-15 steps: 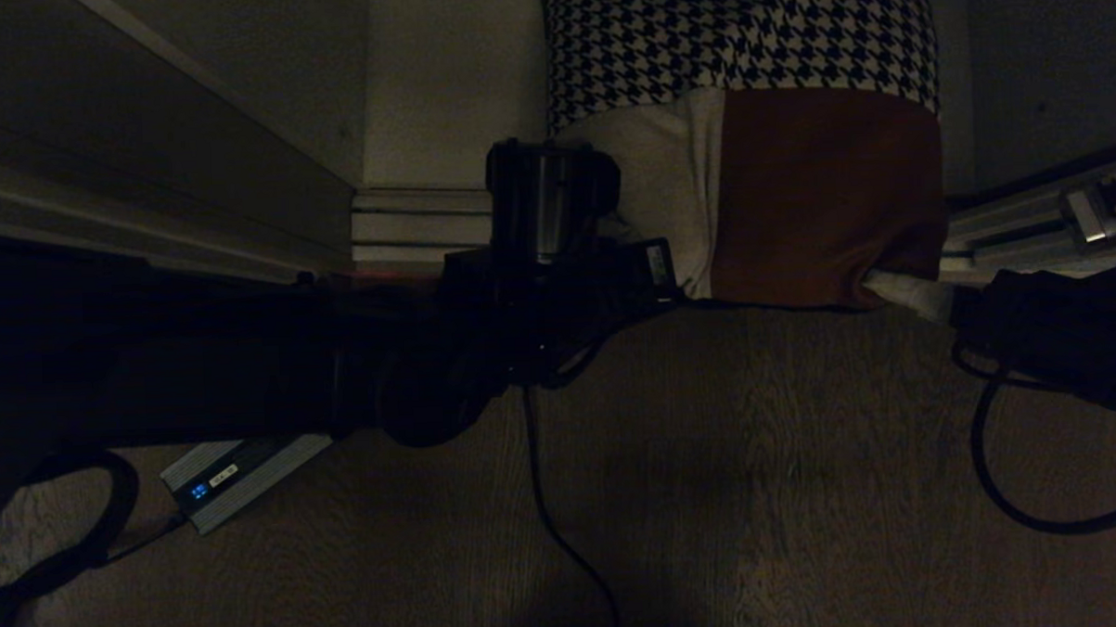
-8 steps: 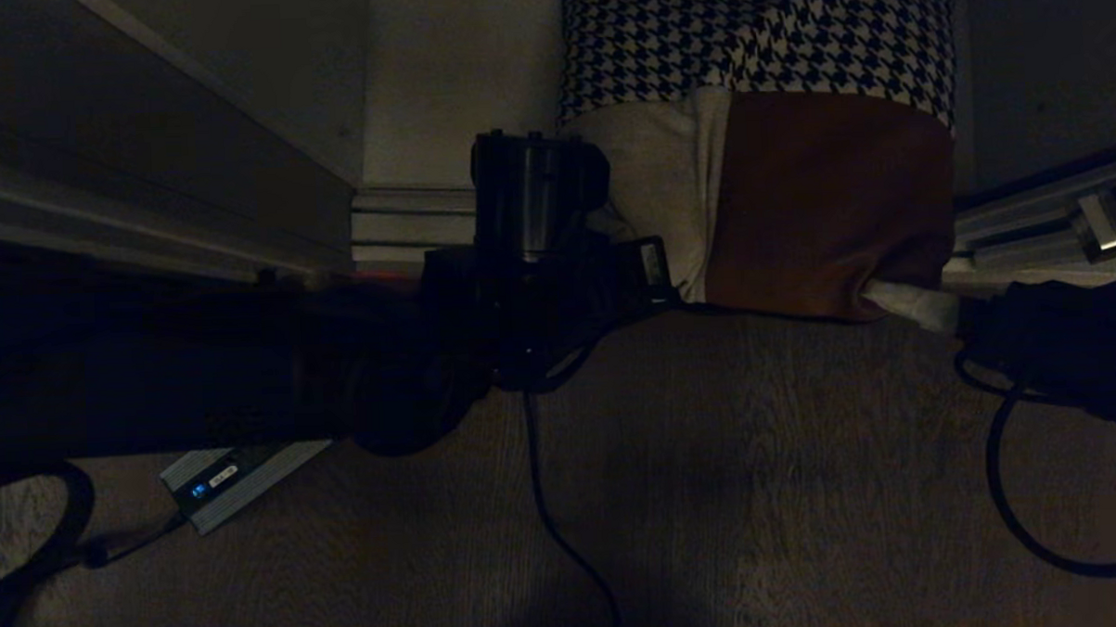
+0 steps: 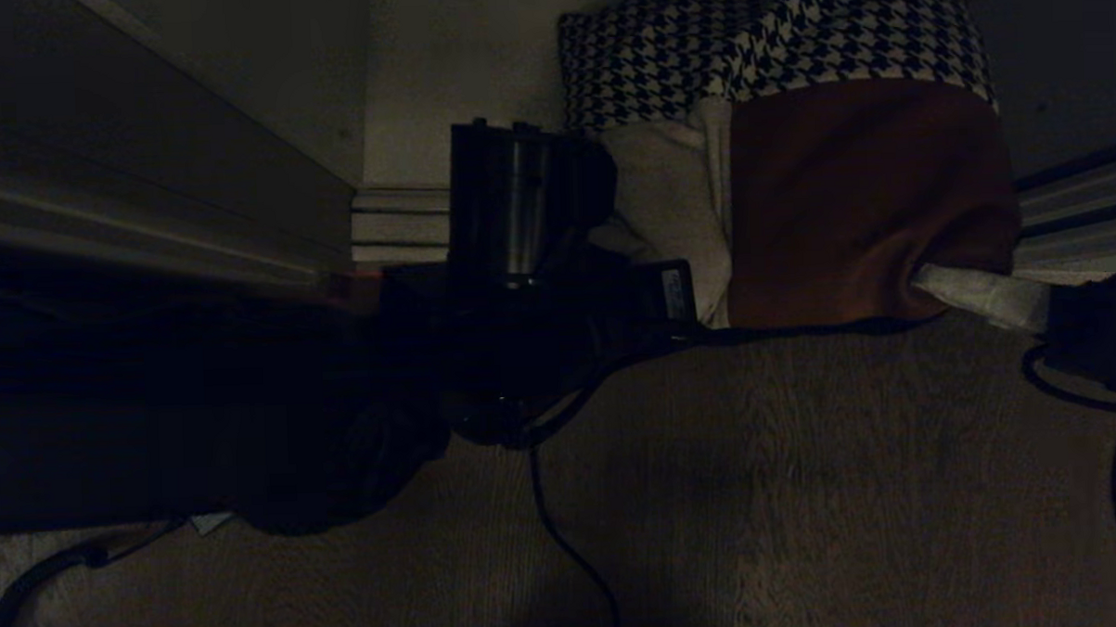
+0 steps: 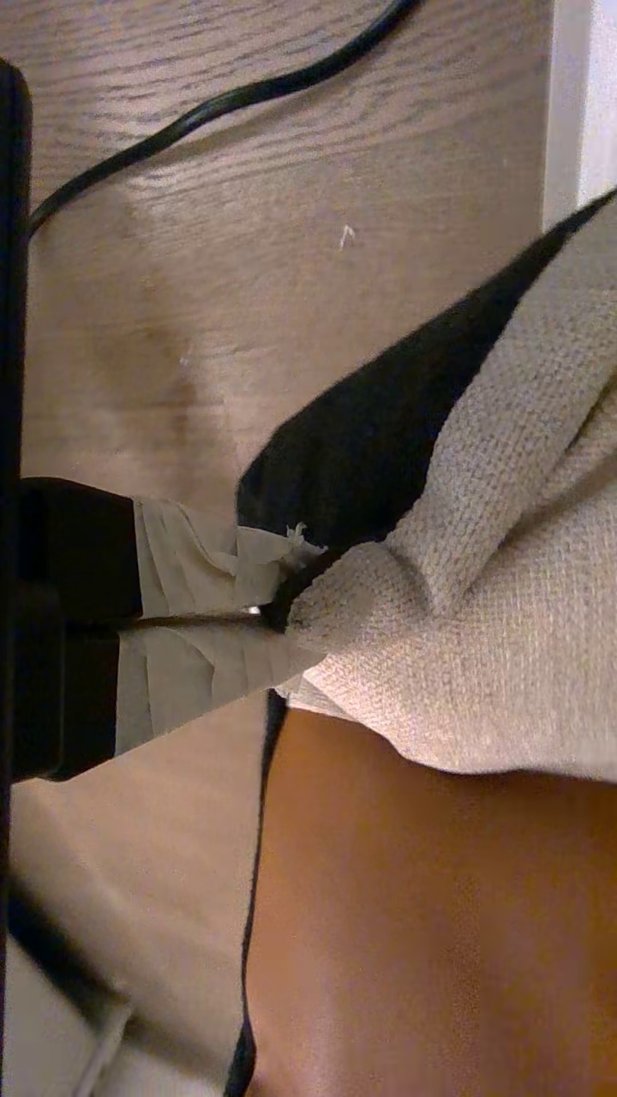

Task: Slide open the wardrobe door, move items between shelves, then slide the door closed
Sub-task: Place the pillow on the higher shelf

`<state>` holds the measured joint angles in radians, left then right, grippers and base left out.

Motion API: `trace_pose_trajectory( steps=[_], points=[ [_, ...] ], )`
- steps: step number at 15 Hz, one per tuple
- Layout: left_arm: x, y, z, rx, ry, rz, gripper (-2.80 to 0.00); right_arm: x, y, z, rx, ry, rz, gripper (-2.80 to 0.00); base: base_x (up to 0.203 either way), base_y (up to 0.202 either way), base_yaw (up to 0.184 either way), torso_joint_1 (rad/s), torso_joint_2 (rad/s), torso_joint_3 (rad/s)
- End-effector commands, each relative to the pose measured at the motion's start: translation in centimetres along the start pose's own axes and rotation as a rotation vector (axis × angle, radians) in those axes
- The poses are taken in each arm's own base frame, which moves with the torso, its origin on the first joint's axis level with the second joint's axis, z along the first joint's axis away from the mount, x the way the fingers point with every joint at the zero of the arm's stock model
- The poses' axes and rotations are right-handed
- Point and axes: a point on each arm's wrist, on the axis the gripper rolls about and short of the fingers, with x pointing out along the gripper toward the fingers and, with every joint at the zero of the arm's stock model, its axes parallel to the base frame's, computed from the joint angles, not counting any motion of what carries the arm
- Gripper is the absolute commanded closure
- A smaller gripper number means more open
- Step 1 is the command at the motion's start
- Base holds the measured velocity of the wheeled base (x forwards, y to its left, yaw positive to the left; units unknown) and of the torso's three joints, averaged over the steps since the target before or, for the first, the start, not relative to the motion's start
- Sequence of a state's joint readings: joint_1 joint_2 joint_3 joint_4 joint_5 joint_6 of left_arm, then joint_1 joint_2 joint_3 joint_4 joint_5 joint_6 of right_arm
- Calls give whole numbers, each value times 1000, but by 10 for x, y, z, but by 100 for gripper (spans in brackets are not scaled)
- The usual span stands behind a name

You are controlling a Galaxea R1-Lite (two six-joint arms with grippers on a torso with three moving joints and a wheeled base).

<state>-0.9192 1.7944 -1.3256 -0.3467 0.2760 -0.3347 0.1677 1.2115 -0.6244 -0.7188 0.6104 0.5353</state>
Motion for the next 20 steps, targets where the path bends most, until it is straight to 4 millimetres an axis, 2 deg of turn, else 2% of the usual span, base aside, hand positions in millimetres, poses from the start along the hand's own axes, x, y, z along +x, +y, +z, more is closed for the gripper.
trace_pose_trajectory(
  steps=[1, 3, 5, 11, 16, 20],
  points=[
    [-19, -7, 13, -12, -35, -32, 0, -16, 22, 9, -34, -40, 44, 0, 0, 0, 0, 0, 0, 0],
    [-37, -18, 14, -8, -23, -75, 0, -30, 36, 10, -30, -31, 54, 0, 0, 0, 0, 0, 0, 0],
    [-49, -24, 6, 3, 6, -101, 0, -44, 48, 6, -15, -5, 70, 0, 0, 0, 0, 0, 0, 0],
    [-79, -27, -14, 26, 65, -154, 0, -71, 67, -4, 7, 39, 99, 0, 0, 0, 0, 0, 0, 0],
    [-97, -36, -4, 21, 34, -210, 0, -96, 84, -4, -2, 31, 117, 0, 0, 0, 0, 0, 0, 0],
    [-126, -35, 14, 32, -27, -264, 0, -125, 107, 3, -22, 8, 138, 0, 0, 0, 0, 0, 0, 0]
  ],
)
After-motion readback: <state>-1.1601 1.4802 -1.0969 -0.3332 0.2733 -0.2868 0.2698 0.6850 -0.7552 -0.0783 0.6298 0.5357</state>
